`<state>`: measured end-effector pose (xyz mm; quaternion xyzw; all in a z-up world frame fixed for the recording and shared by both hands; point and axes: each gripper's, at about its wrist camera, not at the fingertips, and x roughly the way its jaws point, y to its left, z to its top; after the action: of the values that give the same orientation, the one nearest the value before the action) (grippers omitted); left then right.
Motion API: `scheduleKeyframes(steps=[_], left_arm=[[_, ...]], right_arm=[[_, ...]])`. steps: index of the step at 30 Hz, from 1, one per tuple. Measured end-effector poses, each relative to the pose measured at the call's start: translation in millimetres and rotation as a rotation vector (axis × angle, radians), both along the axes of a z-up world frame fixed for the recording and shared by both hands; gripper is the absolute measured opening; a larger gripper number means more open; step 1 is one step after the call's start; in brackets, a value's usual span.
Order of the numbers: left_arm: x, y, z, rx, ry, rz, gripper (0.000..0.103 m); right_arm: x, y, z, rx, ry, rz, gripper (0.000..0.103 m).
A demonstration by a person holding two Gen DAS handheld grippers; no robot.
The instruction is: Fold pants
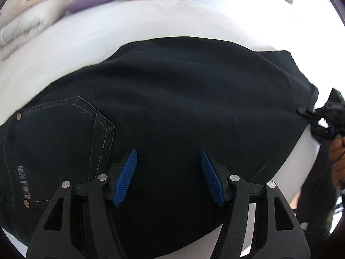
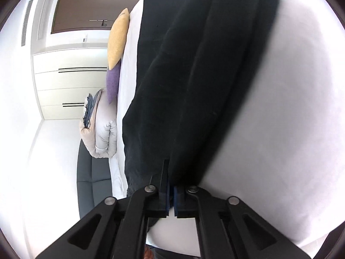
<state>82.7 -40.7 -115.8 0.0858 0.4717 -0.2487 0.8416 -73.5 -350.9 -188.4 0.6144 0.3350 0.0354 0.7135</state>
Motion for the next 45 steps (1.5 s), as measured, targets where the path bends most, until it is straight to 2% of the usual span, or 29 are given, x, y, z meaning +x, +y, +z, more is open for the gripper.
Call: scheduleKeyframes(steps=[5, 7, 8, 9, 10, 11, 12, 13, 15, 17, 19, 21, 24, 25, 26, 29, 31, 34, 35, 37, 38, 40, 42, 44, 45], left_arm=[[-2, 7, 2, -0.027, 0.013, 0.008, 0.060], [-2, 9, 7, -0.032, 0.016, 0.015, 0.060], [-3, 9, 11, -0.037, 0.009, 0.013, 0.060], [-3, 8, 15, -0.045, -0.004, 0.010, 0.060], [-1, 6, 22, -0.052, -0.022, 0.006, 0.060], [2, 4, 26, -0.052, -0.033, 0.006, 0.060], [6, 1, 30, -0.053, -0.044, 0.005, 0.060], [12, -1, 34, -0.055, -0.054, 0.001, 0.060], [22, -8, 35, -0.044, -0.060, 0.000, 0.060], [36, -18, 30, -0.008, -0.066, -0.004, 0.060], [42, -15, 21, 0.019, -0.048, -0.002, 0.060], [48, -14, 6, 0.040, -0.005, 0.009, 0.060], [47, -7, -1, 0.007, -0.002, 0.014, 0.060], [47, -5, -4, 0.001, 0.000, 0.016, 0.061], [47, -4, -5, -0.005, 0.000, 0.015, 0.061], [44, 1, -9, -0.024, -0.003, 0.021, 0.062], [41, 2, -9, -0.026, -0.013, 0.024, 0.062], [37, 2, -10, -0.034, -0.023, 0.027, 0.062], [37, 2, -10, -0.038, -0.023, 0.028, 0.062], [34, 8, -12, -0.039, -0.024, 0.029, 0.062], [34, 8, -12, -0.037, -0.024, 0.029, 0.062], [35, 6, -11, -0.029, -0.018, 0.041, 0.062], [33, 2, -5, -0.019, -0.002, 0.066, 0.062], [36, -16, 3, -0.028, 0.013, 0.055, 0.062], [33, -23, 4, -0.007, 0.004, 0.036, 0.062]], right_arm=[[2, 1, 3, -0.030, -0.022, 0.012, 0.000], [-1, 3, 13, -0.079, -0.005, 0.041, 0.006], [-5, 2, 22, -0.106, 0.011, 0.053, 0.019], [-6, 3, 35, -0.151, 0.022, 0.066, 0.038], [-9, 2, 48, -0.223, 0.036, 0.070, 0.046], [-14, 1, 69, -0.348, 0.055, 0.062, 0.050], [-16, 0, 87, -0.449, 0.060, 0.051, 0.050], [-16, -1, 105, -0.508, 0.038, 0.042, 0.049], [1, -2, 135, -0.515, -0.071, 0.075, 0.044], [35, 12, 147, -0.517, -0.118, 0.176, 0.036], [86, 37, 138, -0.468, -0.111, 0.334, 0.027], [133, 61, 113, -0.430, -0.028, 0.441, 0.022], [178, 74, 72, -0.354, 0.077, 0.477, 0.020], [189, 67, 55, -0.337, 0.121, 0.461, 0.014], [196, 59, 44, -0.318, 0.142, 0.428, 0.000], [208, 24, 34, -0.256, 0.055, 0.341, 0.000], [207, -5, 37, -0.287, 0.027, 0.226, 0.000], [196, -50, 48, -0.417, 0.039, 0.043, 0.000], [182, -71, 53, -0.464, 0.072, -0.063, 0.000], [160, -93, 59, -0.431, 0.092, -0.188, 0.000], [147, -96, 67, -0.422, 0.084, -0.208, 0.008], [132, -78, 89, -0.453, -0.001, -0.146, 0.010], [131, -30, 104, -0.425, -0.132, 0.066, 0.010], [135, 18, 101, -0.377, -0.191, 0.242, 0.010], [141, 38, 91, -0.342, -0.195, 0.297, 0.010]])
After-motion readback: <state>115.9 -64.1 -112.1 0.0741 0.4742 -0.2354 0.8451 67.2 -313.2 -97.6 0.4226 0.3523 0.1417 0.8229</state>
